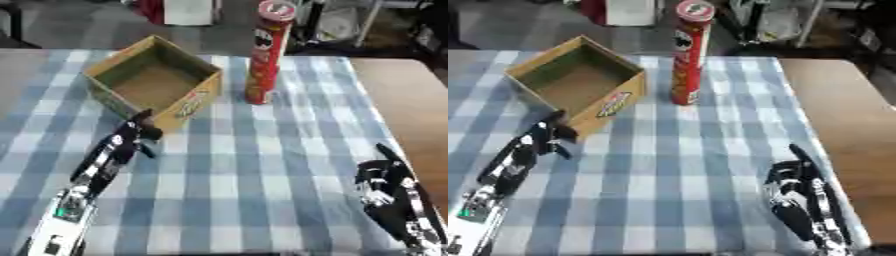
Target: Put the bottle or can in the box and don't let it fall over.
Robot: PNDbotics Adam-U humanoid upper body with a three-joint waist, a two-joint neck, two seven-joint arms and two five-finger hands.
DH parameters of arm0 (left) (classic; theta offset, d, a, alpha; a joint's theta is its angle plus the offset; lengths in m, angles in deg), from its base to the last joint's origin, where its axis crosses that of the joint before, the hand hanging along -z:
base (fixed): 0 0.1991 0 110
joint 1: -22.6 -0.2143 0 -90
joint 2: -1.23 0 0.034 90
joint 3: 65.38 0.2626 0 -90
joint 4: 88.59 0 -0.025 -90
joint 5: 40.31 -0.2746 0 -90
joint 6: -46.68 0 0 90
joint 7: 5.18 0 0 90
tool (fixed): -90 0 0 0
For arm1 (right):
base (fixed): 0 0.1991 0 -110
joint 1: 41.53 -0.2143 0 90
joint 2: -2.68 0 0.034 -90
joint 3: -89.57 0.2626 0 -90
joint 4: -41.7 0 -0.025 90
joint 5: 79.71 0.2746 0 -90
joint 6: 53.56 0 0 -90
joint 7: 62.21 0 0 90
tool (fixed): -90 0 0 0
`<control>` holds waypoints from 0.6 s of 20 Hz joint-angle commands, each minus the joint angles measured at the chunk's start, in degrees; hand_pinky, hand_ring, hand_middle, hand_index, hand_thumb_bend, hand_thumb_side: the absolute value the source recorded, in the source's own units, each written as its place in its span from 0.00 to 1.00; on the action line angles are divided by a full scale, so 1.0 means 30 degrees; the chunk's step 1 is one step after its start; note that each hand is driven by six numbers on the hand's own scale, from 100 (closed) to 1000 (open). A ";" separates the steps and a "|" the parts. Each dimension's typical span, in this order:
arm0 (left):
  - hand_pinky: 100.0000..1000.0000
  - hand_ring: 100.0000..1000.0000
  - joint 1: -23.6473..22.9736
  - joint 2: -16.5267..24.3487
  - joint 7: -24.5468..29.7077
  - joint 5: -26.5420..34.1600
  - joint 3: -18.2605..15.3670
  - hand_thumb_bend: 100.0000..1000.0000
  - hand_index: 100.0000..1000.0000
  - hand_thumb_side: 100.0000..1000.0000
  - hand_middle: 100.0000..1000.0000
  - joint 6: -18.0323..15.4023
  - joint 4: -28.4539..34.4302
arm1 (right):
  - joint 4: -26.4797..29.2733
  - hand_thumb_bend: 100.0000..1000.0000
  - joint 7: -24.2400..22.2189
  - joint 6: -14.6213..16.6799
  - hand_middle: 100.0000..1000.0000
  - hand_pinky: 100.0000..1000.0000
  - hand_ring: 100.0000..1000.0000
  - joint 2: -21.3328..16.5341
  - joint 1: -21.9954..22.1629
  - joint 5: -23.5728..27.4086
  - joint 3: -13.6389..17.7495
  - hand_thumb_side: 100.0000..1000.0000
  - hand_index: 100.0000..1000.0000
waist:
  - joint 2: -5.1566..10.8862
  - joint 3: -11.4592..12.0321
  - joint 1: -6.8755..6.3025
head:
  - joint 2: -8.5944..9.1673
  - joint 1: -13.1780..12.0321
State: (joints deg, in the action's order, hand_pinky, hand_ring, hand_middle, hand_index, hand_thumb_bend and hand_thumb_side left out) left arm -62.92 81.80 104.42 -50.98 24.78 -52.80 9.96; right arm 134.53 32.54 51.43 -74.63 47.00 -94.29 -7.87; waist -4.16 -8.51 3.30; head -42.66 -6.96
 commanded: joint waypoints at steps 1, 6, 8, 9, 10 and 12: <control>0.53 0.76 0.0081 0.0049 0.0055 -0.0041 0.0047 0.87 1.00 1.00 0.66 0.0006 0.0299 | 0.0269 0.00 0.0073 0.0008 0.59 0.34 0.55 -0.0174 -0.0133 -0.0106 0.0086 0.35 0.95 | 0.0194 -0.0030 -0.0049 | 0.0068 0.0051; 0.53 0.76 0.0077 0.0052 0.0058 -0.0056 0.0040 0.81 1.00 1.00 0.66 0.0022 0.0292 | 0.0273 0.00 0.0107 0.0034 0.59 0.34 0.55 -0.0174 -0.0136 -0.0067 0.0091 0.39 0.95 | 0.0204 -0.0044 -0.0049 | 0.0106 0.0070; 0.53 0.76 0.0080 0.0061 0.0057 -0.0173 0.0033 0.50 1.00 1.00 0.66 0.0056 0.0289 | 0.0276 0.00 0.0124 0.0048 0.59 0.34 0.55 -0.0172 -0.0137 -0.0038 0.0092 0.40 0.95 | 0.0198 -0.0052 -0.0051 | 0.0118 0.0086; 0.53 0.76 0.0080 0.0067 0.0060 -0.0271 0.0027 0.36 1.00 1.00 0.66 0.0095 0.0282 | 0.0277 0.00 0.0130 0.0054 0.59 0.34 0.55 -0.0172 -0.0136 -0.0025 0.0092 0.40 0.95 | 0.0195 -0.0055 -0.0051 | 0.0118 0.0097; 0.53 0.75 0.0079 0.0067 0.0052 -0.0376 0.0020 0.22 1.00 1.00 0.65 0.0137 0.0278 | 0.0275 0.00 0.0136 0.0056 0.59 0.34 0.55 -0.0172 -0.0136 -0.0017 0.0094 0.41 0.95 | 0.0193 -0.0056 -0.0052 | 0.0119 0.0105; 0.53 0.75 0.0076 0.0055 -0.0017 -0.0524 0.0006 0.13 1.00 1.00 0.65 0.0242 0.0266 | 0.0282 0.00 0.0177 0.0060 0.59 0.34 0.55 -0.0179 -0.0147 -0.0005 0.0111 0.45 0.96 | 0.0187 -0.0048 -0.0048 | 0.0140 0.0121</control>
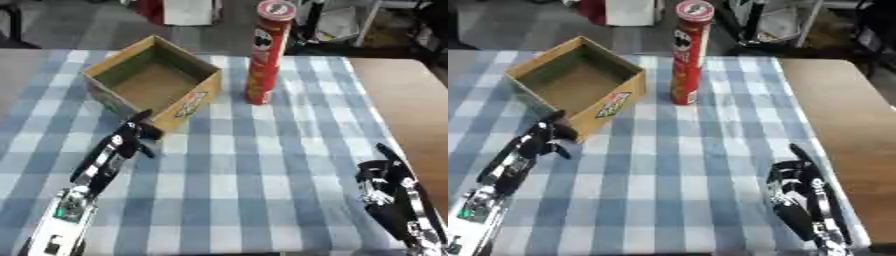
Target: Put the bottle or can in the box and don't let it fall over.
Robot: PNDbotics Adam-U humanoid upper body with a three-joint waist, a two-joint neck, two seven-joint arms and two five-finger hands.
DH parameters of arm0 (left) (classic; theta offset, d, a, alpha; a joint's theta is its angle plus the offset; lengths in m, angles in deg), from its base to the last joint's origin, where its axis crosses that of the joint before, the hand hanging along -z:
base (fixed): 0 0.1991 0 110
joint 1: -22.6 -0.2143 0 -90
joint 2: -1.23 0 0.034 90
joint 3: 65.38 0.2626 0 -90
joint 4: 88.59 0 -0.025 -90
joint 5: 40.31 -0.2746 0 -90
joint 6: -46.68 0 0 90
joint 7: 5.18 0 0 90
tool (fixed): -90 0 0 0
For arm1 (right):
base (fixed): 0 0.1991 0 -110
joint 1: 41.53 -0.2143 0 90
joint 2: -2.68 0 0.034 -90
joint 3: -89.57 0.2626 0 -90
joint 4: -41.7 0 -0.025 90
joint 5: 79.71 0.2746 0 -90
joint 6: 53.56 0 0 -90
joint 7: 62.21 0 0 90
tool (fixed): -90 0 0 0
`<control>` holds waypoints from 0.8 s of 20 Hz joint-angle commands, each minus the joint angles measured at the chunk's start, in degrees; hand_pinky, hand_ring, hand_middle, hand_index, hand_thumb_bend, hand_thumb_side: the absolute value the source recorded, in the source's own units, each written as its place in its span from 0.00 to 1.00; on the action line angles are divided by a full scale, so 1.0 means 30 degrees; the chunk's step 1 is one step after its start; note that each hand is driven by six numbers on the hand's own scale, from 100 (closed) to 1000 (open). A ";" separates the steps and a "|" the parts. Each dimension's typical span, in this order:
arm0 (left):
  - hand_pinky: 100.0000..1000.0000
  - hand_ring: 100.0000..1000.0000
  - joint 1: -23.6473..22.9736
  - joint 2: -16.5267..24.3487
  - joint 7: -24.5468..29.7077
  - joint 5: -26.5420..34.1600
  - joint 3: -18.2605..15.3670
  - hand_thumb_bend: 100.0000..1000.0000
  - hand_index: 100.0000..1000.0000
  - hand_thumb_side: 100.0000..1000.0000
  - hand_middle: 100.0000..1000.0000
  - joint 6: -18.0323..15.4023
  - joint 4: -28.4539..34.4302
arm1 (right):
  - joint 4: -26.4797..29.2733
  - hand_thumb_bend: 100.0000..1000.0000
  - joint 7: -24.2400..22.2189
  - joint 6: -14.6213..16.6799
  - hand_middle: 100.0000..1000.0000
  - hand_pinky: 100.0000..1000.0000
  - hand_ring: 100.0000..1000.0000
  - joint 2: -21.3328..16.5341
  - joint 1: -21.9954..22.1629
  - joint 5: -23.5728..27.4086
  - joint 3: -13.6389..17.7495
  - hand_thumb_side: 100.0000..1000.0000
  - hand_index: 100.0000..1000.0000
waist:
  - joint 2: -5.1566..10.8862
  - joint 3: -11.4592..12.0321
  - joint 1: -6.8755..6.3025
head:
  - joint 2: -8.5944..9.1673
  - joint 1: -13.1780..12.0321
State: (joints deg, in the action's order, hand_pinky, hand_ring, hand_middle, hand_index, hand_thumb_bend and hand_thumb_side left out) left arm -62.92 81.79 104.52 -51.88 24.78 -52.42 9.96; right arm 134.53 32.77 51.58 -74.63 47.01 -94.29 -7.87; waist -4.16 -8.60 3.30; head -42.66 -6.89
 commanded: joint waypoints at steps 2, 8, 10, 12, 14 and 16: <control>0.53 0.75 0.0072 0.0051 -0.0141 -0.0269 0.0014 0.11 1.00 1.00 0.65 0.0212 0.0263 | 0.0336 0.00 0.0131 0.0016 0.59 0.34 0.55 -0.0329 -0.0237 -0.0019 0.0133 0.62 0.96 | 0.0186 0.0016 -0.0035 | 0.0138 0.0094; 0.52 0.74 -0.0039 0.0261 -0.0598 -0.0859 0.0029 0.07 1.00 1.00 0.64 0.0903 0.0081 | 0.2311 0.00 -0.0165 0.0178 0.64 0.38 0.59 -0.2916 -0.2056 -0.0710 0.0537 0.56 0.98 | 0.0344 0.0205 0.0297 | 0.0100 0.0254; 0.52 0.74 -0.0047 0.0355 -0.0687 -0.1040 0.0087 0.07 1.00 1.00 0.64 0.1043 0.0110 | 0.3212 0.00 -0.0500 0.0135 0.66 0.39 0.61 -0.3898 -0.2975 -0.0763 0.0574 0.56 0.98 | 0.0396 0.0274 0.0423 | 0.0133 0.0347; 0.52 0.74 -0.0045 0.0432 -0.0643 -0.1156 0.0162 0.07 1.00 1.00 0.64 0.1082 0.0144 | 0.3933 0.00 -0.1011 -0.0221 0.73 0.44 0.68 -0.4898 -0.3961 -0.0747 0.0432 0.57 1.00 | 0.0410 0.0345 0.0518 | 0.0167 0.0490; 0.52 0.74 -0.0035 0.0473 -0.0465 -0.1212 0.0273 0.07 1.00 1.00 0.64 0.1032 0.0181 | 0.4168 0.00 -0.1584 -0.0605 0.77 0.47 0.73 -0.5872 -0.4931 -0.0814 0.0161 0.58 1.00 | 0.0425 0.0484 0.0569 | 0.0224 0.0766; 0.53 0.75 0.0031 0.0435 -0.0227 -0.1185 0.0411 0.08 1.00 1.00 0.64 0.0942 0.0216 | 0.3922 0.00 -0.2176 -0.0924 0.83 0.53 0.79 -0.6843 -0.5901 -0.0792 0.0011 0.61 1.00 | 0.0441 0.0778 0.0531 | 0.0340 0.1280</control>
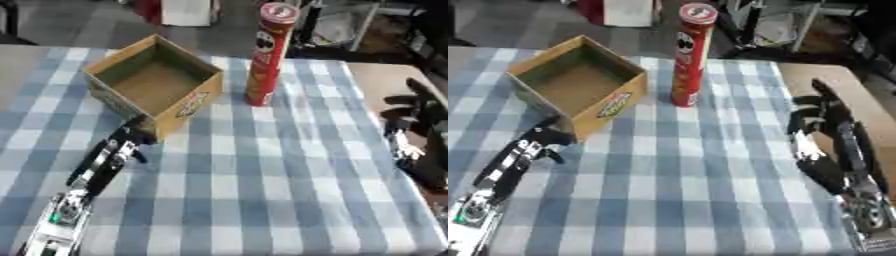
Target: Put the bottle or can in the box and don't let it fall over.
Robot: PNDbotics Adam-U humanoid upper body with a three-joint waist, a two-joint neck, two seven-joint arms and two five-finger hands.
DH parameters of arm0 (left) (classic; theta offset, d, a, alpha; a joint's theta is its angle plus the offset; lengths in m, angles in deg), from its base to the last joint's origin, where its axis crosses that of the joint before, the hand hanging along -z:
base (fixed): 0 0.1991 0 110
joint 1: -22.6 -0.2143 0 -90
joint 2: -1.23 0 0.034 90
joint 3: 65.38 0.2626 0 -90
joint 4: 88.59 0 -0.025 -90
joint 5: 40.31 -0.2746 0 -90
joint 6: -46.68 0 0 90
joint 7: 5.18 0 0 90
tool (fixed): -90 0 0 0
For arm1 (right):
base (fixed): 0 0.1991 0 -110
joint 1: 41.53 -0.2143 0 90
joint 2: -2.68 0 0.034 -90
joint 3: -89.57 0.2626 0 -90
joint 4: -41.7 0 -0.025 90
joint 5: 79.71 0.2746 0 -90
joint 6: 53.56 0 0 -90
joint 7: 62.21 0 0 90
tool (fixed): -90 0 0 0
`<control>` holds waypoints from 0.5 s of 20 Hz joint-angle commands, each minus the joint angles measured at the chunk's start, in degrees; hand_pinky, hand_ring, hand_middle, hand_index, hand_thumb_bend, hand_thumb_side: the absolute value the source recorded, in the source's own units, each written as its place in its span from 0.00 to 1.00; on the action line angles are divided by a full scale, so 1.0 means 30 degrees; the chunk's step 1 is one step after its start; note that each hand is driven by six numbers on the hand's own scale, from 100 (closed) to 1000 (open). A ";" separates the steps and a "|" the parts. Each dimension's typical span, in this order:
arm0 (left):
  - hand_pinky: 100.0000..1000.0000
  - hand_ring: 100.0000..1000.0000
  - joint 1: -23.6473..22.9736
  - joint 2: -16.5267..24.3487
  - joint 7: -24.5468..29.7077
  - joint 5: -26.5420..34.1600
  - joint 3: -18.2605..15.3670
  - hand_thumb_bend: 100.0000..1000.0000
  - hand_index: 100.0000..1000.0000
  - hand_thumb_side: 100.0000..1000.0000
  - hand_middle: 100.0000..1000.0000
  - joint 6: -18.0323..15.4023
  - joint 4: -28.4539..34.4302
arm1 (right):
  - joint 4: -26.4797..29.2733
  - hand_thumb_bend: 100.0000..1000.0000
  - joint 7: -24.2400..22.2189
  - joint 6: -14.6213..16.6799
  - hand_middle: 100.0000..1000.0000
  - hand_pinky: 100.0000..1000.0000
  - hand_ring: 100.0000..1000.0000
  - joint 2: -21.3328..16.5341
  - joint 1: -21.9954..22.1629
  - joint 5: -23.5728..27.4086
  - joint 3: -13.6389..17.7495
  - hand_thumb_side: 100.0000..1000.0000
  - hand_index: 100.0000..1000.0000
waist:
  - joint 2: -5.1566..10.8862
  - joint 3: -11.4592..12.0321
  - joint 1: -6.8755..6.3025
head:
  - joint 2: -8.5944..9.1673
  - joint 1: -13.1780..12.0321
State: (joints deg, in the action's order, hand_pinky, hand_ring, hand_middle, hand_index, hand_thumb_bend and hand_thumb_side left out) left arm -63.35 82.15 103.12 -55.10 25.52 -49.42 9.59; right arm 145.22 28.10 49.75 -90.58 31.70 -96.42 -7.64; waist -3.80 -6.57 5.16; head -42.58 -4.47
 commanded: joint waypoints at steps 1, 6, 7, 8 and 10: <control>0.53 0.75 0.0230 0.0280 0.0369 -0.0065 0.0244 0.08 1.00 1.00 0.64 -0.0113 0.0359 | 0.0123 0.00 -0.0914 -0.0430 0.85 0.57 0.83 -0.2004 -0.1277 -0.0016 -0.0072 0.62 1.00 | 0.0317 0.0298 -0.0134 | 0.0406 0.0757; 0.53 0.75 0.0770 0.0113 0.1116 0.0434 0.0763 0.08 0.99 1.00 0.64 -0.0402 0.0555 | -0.1886 0.00 -0.1880 -0.0981 0.89 0.65 0.88 -0.4387 -0.3661 0.0490 0.0567 0.63 1.00 | 0.0183 0.1818 -0.0426 | 0.1094 0.2705; 0.53 0.75 0.0965 0.0082 0.1281 0.0567 0.0903 0.08 0.99 1.00 0.64 -0.0449 0.0601 | -0.2375 0.00 -0.1875 -0.1159 0.90 0.68 0.89 -0.4883 -0.4157 0.0572 0.0782 0.63 1.00 | 0.0117 0.2215 -0.0468 | 0.1262 0.3183; 0.53 0.75 0.1177 0.0054 0.1460 0.0711 0.1064 0.08 0.99 1.00 0.64 -0.0498 0.0645 | -0.2851 0.00 -0.1849 -0.1381 0.90 0.68 0.89 -0.5363 -0.4636 0.0570 0.0989 0.62 1.00 | 0.0044 0.2618 -0.0498 | 0.1422 0.3640; 0.53 0.75 0.1643 0.0002 0.1886 0.1024 0.1431 0.09 0.99 1.00 0.64 -0.0607 0.0735 | -0.3840 0.00 -0.1812 -0.1770 0.90 0.70 0.89 -0.6355 -0.5629 0.0708 0.1274 0.64 1.00 | -0.0142 0.3373 -0.0532 | 0.1748 0.4516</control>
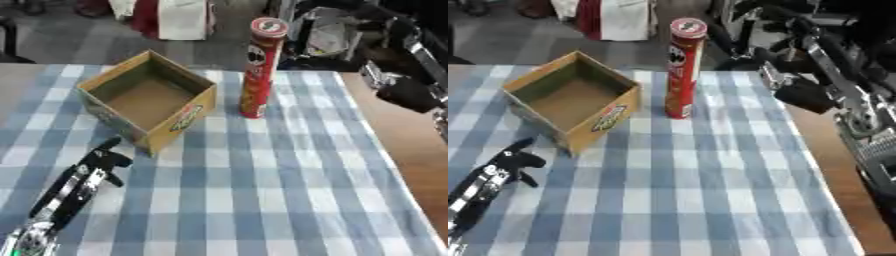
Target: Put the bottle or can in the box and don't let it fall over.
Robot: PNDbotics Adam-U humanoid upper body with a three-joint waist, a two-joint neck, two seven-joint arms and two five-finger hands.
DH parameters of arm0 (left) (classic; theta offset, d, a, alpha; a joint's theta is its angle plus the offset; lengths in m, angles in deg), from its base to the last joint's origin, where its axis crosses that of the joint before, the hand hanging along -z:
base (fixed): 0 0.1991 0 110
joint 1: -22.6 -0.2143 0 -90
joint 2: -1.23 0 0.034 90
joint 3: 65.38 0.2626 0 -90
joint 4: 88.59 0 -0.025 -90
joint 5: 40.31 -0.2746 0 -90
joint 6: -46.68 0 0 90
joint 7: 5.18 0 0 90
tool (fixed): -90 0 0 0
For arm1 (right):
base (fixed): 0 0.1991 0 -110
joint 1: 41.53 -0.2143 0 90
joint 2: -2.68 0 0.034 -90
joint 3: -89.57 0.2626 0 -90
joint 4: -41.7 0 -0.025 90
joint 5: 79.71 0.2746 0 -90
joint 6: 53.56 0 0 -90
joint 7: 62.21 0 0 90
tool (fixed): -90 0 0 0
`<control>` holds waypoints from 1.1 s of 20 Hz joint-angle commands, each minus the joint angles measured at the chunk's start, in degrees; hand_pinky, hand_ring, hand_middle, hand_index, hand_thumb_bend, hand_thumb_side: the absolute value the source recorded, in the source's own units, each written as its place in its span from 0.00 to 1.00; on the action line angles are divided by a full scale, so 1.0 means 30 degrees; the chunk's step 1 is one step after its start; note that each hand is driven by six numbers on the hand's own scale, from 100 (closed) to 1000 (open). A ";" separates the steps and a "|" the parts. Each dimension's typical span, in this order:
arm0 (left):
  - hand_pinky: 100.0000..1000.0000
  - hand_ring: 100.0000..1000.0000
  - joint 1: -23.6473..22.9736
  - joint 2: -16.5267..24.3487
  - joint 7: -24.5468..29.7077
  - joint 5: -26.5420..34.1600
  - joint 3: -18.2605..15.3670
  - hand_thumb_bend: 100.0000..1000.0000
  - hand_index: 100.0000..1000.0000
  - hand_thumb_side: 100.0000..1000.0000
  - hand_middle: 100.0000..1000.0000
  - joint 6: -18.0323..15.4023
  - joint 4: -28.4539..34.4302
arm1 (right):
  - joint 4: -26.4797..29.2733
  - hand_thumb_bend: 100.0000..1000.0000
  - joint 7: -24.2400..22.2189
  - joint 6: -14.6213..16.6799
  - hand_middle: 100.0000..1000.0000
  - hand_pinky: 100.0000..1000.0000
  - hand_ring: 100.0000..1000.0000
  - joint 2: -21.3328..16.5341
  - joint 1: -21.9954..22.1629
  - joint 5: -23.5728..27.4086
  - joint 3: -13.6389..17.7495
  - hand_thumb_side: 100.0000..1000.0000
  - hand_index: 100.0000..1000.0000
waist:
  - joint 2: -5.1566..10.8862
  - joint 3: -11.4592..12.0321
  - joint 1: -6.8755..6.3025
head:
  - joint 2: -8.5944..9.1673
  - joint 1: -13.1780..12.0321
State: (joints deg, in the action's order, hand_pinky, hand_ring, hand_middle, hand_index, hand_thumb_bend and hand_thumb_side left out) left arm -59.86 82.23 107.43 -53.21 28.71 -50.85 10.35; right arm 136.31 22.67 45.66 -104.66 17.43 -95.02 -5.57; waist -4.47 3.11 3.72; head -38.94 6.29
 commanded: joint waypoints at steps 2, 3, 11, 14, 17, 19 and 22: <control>0.53 0.75 0.0821 -0.0062 0.0890 0.0637 0.0680 0.09 0.99 1.00 0.64 -0.0220 0.0535 | -0.1825 0.00 -0.0071 -0.0677 0.91 0.71 0.90 -0.2359 -0.1824 0.0488 0.0616 0.66 1.00 | -0.0100 0.0729 -0.0041 | 0.0830 0.1648; 0.53 0.75 0.0946 -0.0070 0.1091 0.0720 0.0793 0.09 0.99 1.00 0.64 -0.0251 0.0545 | -0.2314 0.00 -0.0192 -0.0868 0.92 0.72 0.90 -0.2421 -0.2313 0.0484 0.0596 0.67 1.00 | -0.0170 0.0956 -0.0020 | 0.0936 0.1940; 0.53 0.75 0.1658 -0.0095 0.1937 0.1124 0.1280 0.09 0.98 1.00 0.64 -0.0377 0.0644 | -0.6173 0.00 -0.1556 -0.2195 0.93 0.75 0.91 -0.0468 -0.6172 -0.1472 -0.0002 0.78 1.00 | -0.0488 0.2066 0.0140 | 0.1474 0.3563; 0.53 0.75 0.1863 -0.0116 0.2097 0.1236 0.1353 0.09 0.98 1.00 0.64 -0.0388 0.0689 | -0.7656 0.00 -0.2073 -0.2301 0.93 0.75 0.91 0.0379 -0.7655 -0.2297 -0.0254 0.81 1.00 | -0.0586 0.2271 0.0155 | 0.1624 0.3884; 0.53 0.75 0.2075 -0.0124 0.2187 0.1317 0.1385 0.09 0.98 1.00 0.64 -0.0377 0.0733 | -0.9295 0.00 -0.2450 -0.2113 0.93 0.76 0.91 0.1052 -0.9235 -0.2917 -0.0422 0.83 1.00 | -0.0718 0.2429 0.0199 | 0.1829 0.4132; 0.53 0.75 0.2200 -0.0128 0.2259 0.1385 0.1445 0.09 0.98 1.00 0.64 -0.0369 0.0759 | -1.0347 0.00 -0.2491 -0.1773 0.93 0.76 0.91 0.1317 -0.9838 -0.3276 -0.0442 0.83 1.00 | -0.0759 0.2590 0.0239 | 0.1876 0.4283; 0.53 0.75 0.2348 -0.0158 0.2389 0.1480 0.1542 0.09 0.98 1.00 0.64 -0.0361 0.0788 | -1.1876 0.00 -0.2349 -0.1075 0.93 0.78 0.91 0.1607 -1.0246 -0.3899 -0.0423 0.86 1.00 | -0.0780 0.2800 0.0283 | 0.1941 0.4443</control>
State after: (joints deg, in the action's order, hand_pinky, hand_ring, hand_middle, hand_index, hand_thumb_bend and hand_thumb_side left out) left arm -53.64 81.77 114.29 -49.30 33.17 -51.87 11.39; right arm 101.95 15.53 41.63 -98.98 -11.85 -105.82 -7.19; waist -7.37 11.59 4.80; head -33.92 19.24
